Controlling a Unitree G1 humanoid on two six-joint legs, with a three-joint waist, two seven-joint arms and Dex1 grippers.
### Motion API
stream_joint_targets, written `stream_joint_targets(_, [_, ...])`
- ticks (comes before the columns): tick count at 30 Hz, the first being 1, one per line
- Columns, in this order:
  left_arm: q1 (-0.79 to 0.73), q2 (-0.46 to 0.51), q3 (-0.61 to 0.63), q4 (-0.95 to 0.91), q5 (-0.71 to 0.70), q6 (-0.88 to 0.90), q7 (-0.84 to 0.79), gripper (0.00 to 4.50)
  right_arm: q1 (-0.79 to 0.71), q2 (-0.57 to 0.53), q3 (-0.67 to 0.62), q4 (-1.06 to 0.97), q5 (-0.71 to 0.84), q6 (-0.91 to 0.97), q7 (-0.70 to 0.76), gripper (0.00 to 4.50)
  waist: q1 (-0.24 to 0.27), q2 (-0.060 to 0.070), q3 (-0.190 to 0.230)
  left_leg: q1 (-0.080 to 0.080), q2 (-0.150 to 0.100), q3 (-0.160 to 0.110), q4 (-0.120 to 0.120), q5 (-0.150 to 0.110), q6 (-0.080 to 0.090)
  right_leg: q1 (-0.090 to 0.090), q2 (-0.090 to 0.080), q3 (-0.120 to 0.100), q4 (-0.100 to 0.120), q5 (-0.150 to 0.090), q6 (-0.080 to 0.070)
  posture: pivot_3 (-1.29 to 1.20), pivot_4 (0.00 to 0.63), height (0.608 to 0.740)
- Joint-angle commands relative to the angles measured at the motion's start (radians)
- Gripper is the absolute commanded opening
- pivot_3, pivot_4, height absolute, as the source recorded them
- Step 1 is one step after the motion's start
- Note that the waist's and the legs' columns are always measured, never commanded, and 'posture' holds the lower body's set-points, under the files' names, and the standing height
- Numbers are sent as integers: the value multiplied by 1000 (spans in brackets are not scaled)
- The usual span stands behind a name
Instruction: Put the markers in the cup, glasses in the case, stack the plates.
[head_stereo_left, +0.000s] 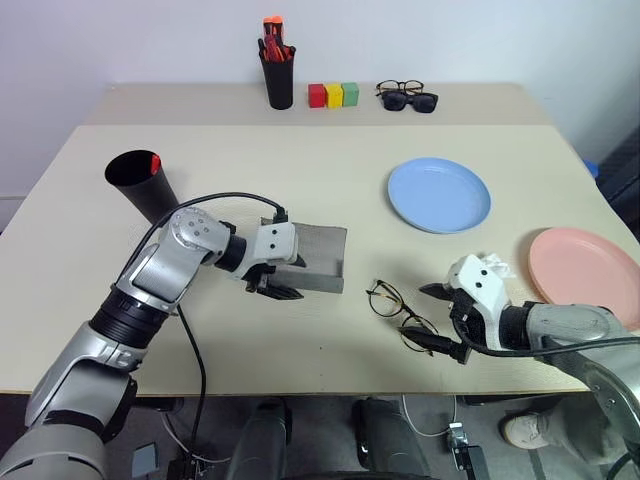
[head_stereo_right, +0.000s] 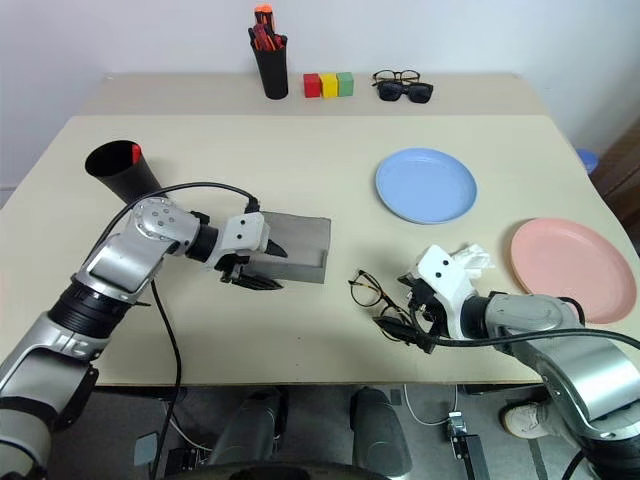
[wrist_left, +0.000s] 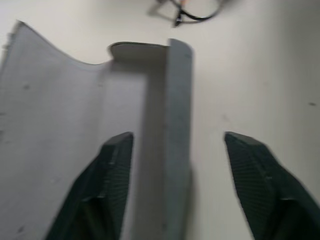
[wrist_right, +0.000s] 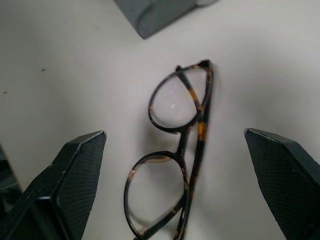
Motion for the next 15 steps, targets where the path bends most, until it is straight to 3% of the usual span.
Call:
stream_joint_targets(1, [12,3,81,-50,-47,21,37,2778,-37,31,11,10,15,47,-46,4500,-1,0,0,0,0,0,0,0,0,0,0,0,0,0,0,0,150,740])
stream_joint_targets(5, [57,23,148,-82,-77,52,83,2778,-66,47,44,35,8,92,-76,4500,-1,0,0,0,0,0,0,0,0,0,0,0,0,0,0,0,150,740])
stream_joint_targets(8, [98,44,188,-113,-99,85,103,2841,-81,56,54,45,22,132,-85,3678,0,0,0,0,0,0,0,0,0,0,0,0,0,0,0,0,150,740])
stream_joint_targets(15, [204,80,314,-164,-160,154,186,2841,-119,34,64,40,27,168,-82,175,-5,0,0,0,0,0,0,0,0,0,0,0,0,0,0,0,150,740])
